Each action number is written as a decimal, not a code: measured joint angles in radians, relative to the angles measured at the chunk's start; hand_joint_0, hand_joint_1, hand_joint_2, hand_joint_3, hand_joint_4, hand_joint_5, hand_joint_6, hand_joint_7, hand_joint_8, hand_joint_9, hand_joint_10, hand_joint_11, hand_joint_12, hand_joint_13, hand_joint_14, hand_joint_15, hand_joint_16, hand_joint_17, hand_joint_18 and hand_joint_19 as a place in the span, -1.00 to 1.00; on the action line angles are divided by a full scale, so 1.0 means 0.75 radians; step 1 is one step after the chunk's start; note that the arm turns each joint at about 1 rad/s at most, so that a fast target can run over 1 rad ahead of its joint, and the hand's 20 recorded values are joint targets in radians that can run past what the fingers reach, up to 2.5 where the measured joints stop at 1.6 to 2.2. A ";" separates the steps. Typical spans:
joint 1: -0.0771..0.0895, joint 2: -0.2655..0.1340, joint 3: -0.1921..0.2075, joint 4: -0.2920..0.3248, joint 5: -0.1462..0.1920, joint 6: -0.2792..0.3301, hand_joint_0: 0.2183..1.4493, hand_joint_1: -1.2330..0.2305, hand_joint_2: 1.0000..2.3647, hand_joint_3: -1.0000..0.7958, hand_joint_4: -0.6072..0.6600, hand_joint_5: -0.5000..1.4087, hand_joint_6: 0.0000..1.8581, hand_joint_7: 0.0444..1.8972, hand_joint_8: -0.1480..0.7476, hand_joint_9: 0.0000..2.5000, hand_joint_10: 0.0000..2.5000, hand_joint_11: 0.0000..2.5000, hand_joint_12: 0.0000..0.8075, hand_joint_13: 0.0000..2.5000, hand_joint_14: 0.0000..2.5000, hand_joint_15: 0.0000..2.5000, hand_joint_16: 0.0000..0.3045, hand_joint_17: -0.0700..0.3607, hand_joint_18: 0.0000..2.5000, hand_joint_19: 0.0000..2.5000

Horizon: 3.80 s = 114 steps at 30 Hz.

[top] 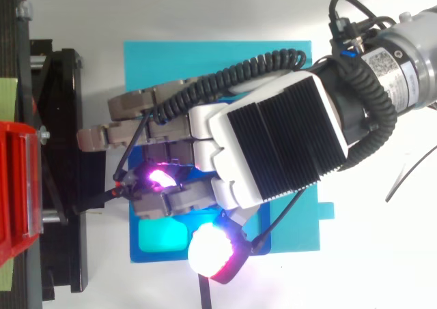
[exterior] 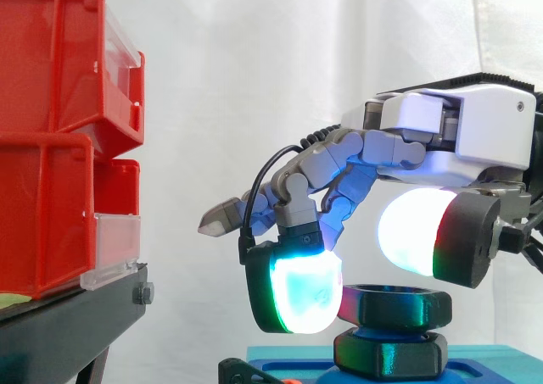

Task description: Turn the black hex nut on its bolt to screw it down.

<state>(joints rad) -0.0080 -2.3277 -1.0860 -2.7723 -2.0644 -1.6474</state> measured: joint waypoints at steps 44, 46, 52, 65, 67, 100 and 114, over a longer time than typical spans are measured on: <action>-0.051 -0.009 0.018 0.090 -0.095 0.057 -0.61 0.55 -1.00 -0.44 0.42 -0.51 -0.46 0.37 0.06 -0.20 -0.99 -0.78 -0.04 -0.59 -1.00 -0.99 -0.62 -0.08 -0.53 -0.74; -0.034 -0.009 0.003 0.102 -0.077 0.057 -0.61 0.53 -1.00 -0.44 0.42 -0.52 -0.46 0.36 0.07 -0.20 -0.99 -0.79 -0.05 -0.59 -1.00 -0.99 -0.63 -0.08 -0.53 -0.73; 0.003 -0.011 -0.008 0.111 -0.042 0.057 -0.60 0.48 -1.00 -0.44 0.43 -0.52 -0.46 0.32 0.06 -0.20 -0.99 -0.78 -0.05 -0.59 -1.00 -0.99 -0.63 -0.08 -0.53 -0.74; 0.024 -0.020 -0.010 0.092 -0.025 0.057 -0.59 0.44 -1.00 -0.44 0.44 -0.52 -0.46 0.28 0.06 -0.21 -0.99 -0.78 -0.06 -0.59 -1.00 -1.00 -0.64 -0.10 -0.53 -0.74; 0.022 -0.020 -0.010 0.085 -0.026 0.057 -0.58 0.44 -1.00 -0.44 0.44 -0.52 -0.46 0.27 0.04 -0.21 -0.99 -0.78 -0.07 -0.59 -1.00 -0.99 -0.64 -0.10 -0.53 -0.74; 0.017 -0.020 -0.010 0.021 -0.034 0.050 -0.56 0.45 -1.00 -0.44 0.32 -0.51 -0.36 0.33 0.04 -0.18 -0.99 -0.78 -0.09 -0.59 -1.00 -1.00 -0.65 -0.11 -0.53 -0.73; 0.009 -0.020 -0.010 0.007 -0.045 0.050 -0.56 0.45 -1.00 -0.44 0.25 -0.52 -0.23 0.18 0.05 -0.16 -0.99 -0.77 -0.10 -0.58 -1.00 -1.00 -0.65 -0.12 -0.52 -0.74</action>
<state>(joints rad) -0.0014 -2.3426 -1.0937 -2.7668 -2.0978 -1.6097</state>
